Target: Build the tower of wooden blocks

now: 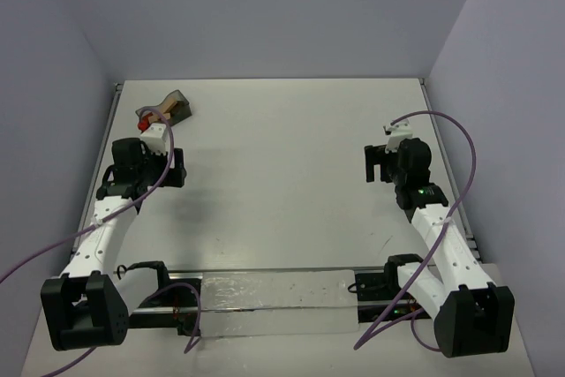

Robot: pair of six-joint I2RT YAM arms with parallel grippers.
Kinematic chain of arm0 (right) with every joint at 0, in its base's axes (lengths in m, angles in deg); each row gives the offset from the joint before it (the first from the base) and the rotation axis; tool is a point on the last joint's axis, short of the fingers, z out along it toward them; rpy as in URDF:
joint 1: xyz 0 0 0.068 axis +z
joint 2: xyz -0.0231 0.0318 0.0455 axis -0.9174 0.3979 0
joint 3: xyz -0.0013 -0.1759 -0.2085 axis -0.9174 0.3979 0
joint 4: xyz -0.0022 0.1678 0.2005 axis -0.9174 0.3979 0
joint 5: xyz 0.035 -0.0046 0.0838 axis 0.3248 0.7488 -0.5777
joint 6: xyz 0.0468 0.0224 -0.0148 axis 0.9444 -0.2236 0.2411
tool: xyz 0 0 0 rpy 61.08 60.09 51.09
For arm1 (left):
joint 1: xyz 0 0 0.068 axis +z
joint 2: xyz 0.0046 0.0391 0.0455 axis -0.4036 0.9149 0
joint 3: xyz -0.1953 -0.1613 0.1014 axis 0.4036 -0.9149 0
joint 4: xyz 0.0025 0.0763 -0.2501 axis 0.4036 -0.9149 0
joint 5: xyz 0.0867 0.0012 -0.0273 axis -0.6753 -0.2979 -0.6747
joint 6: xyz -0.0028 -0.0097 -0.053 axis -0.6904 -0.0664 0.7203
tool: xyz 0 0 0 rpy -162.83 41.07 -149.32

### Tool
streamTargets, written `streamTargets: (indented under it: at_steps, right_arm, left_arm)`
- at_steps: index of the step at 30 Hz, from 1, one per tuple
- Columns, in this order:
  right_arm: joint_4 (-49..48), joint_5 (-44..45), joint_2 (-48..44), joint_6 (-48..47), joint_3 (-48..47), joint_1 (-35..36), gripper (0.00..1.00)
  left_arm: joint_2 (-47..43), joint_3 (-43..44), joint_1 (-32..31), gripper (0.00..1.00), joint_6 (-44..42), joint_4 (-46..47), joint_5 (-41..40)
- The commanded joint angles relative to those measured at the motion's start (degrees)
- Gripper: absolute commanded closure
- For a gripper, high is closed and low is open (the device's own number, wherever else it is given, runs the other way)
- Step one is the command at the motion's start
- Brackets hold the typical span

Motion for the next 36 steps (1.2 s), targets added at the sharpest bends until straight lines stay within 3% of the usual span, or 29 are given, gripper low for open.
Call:
streamTargets:
  at_steps: [1, 5, 10, 14, 19, 22, 27, 31, 36]
  right_arm:
    - [0.4, -1.9, 0.6, -0.3, -3.3, 0.3, 0.00]
    - [0.3, -1.9, 1.1, -0.3, -3.3, 0.3, 0.00]
    - [0.8, -2.4, 1.9, -0.6, -3.5, 0.3, 0.00]
    - [1.0, -2.7, 2.6, -0.6, -3.6, 0.3, 0.00]
    - [1.8, -4.4, 4.6, -0.6, -4.0, 0.3, 0.00]
    - [2.1, -4.2, 5.4, -0.7, -4.2, 0.4, 0.00]
    - [2.4, -4.2, 6.1, -1.0, -4.3, 0.4, 0.00]
    - [2.6, -4.2, 6.4, -1.0, -4.5, 0.4, 0.00]
    - [2.9, -4.4, 6.8, -1.1, -4.6, 0.5, 0.00]
  left_arm:
    - [0.1, 3.0, -0.1, 0.03, -0.2, 0.1, 2.1]
    - [4.3, 6.7, -0.1, 0.01, -0.7, -3.0, 5.1]
    - [11.8, 16.5, 0.0, 0.01, -2.2, -4.4, 2.8]
    - [20.1, 25.7, 1.1, 0.01, -4.3, -4.3, 1.5]
    - [31.3, 35.5, 2.9, 0.03, -8.4, -0.1, 5.3]
    - [37.7, 42.6, 3.1, 0.05, -10.1, -2.3, 7.0]
    - [52.1, 62.9, 5.9, 0.28, -15.2, -13.3, 18.5]
    - [60.4, 70.6, 7.2, 0.43, -16.8, -16.7, 20.9]
    - [63.4, 72.7, 7.2, 0.51, -20.9, -18.9, 21.4]
